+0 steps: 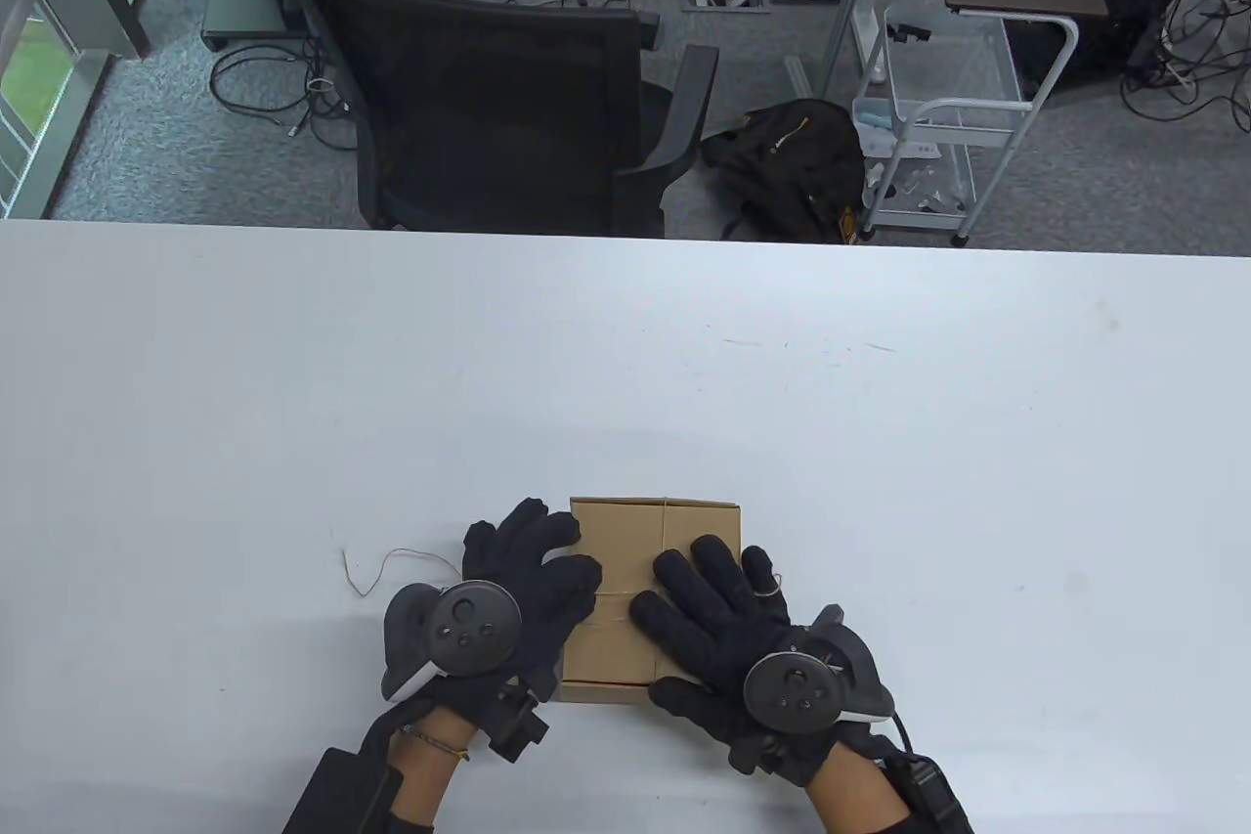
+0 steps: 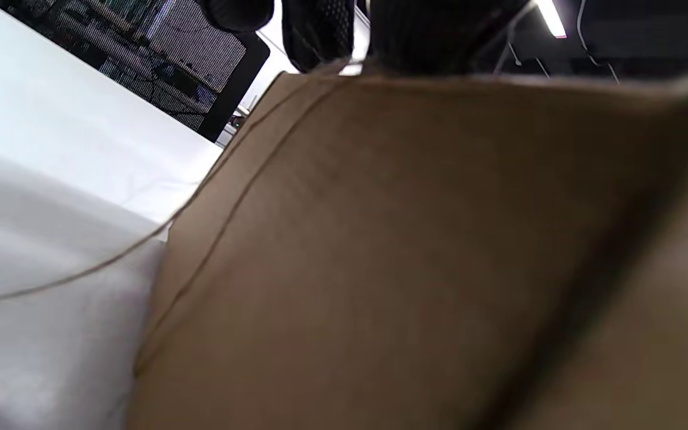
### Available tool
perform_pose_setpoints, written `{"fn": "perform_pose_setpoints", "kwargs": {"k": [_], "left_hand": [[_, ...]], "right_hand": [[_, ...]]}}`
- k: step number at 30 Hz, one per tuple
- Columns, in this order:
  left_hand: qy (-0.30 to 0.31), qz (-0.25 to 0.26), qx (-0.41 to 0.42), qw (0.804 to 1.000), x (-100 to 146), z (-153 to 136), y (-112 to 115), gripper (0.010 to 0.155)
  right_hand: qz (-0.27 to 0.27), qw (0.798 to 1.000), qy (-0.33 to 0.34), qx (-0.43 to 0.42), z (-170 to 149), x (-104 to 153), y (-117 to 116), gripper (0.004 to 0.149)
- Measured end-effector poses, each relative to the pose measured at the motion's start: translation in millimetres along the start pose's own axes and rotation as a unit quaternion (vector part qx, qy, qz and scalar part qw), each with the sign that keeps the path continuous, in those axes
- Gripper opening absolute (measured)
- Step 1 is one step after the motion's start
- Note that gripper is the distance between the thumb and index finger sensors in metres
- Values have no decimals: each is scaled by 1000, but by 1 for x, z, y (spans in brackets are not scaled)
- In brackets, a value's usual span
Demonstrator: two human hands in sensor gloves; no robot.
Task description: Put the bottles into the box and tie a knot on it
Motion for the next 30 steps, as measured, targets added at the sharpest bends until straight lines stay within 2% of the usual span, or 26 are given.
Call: {"fn": "perform_pose_setpoints", "kwargs": {"k": [4,7,10,12,15,17,19,22,24,30], "left_hand": [[10,5,-4,1000,3,1,2,47],[10,7,-10,1000,4,1,3,47],[8,9,-10,1000,4,2,3,47],[8,10,-10,1000,5,2,3,47],[11,13,-16,1000,5,3,4,47],[10,15,-19,1000,5,4,3,47],[18,20,-28,999,6,6,3,47],[23,36,-17,999,7,9,-5,46],[27,49,0,998,7,12,-10,46],[53,80,-26,995,9,20,-27,50]], "right_hand": [[-116,986,-27,-112,-19,18,31,79],[-184,969,-72,-150,-43,34,45,76],[-178,957,-117,-195,-61,40,43,73],[-137,950,-169,-225,-71,39,34,74],[-103,955,-179,-212,-72,31,23,78],[-120,958,-209,-158,-69,29,25,74],[-155,958,-219,-100,-64,30,30,63],[-188,963,-192,-34,-54,32,42,39],[-204,964,-167,-38,-49,33,47,39],[-280,948,-129,-82,-43,38,57,41]]}}
Point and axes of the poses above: the tracker on the back of each hand, its own z axis roughly to the thumb side, its own x axis roughly from the fingertips to the wrist, y = z × x, the point moved 2 cm from there along -x, roughly from the wrist to the fingertips, and after that the axes turned 7 degrees about z, right-handed, at the moved point
